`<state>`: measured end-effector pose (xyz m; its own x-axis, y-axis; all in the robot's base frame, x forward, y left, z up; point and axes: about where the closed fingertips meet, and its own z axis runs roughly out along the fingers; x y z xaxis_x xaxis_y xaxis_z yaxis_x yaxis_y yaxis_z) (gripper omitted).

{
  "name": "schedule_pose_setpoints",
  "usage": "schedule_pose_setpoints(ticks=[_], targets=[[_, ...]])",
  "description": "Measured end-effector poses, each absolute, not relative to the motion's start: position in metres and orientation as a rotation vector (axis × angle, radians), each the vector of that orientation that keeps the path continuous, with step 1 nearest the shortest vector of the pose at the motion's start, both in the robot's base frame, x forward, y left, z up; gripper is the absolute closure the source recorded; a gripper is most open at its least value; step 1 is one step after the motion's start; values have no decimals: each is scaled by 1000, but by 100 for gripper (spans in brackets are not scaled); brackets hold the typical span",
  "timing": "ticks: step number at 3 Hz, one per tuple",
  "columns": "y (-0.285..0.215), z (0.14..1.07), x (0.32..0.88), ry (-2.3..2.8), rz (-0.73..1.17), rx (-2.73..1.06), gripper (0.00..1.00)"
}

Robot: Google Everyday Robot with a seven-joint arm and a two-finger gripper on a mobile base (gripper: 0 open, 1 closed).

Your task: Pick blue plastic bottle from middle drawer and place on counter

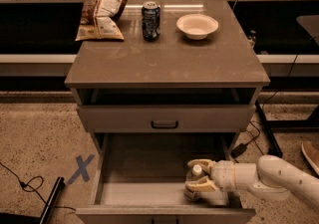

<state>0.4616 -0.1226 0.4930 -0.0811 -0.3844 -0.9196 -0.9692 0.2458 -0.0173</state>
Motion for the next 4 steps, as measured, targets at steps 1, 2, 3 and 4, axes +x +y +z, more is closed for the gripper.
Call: schedule_pose_setpoints(ticks=[1, 2, 3, 4], targets=[[-121, 493, 461, 1627, 830, -1284, 80], [-108, 525, 452, 1467, 917, -1280, 100], [-96, 561, 441, 1334, 977, -1301, 100], [-86, 610, 426, 1231, 1066, -1323, 100]])
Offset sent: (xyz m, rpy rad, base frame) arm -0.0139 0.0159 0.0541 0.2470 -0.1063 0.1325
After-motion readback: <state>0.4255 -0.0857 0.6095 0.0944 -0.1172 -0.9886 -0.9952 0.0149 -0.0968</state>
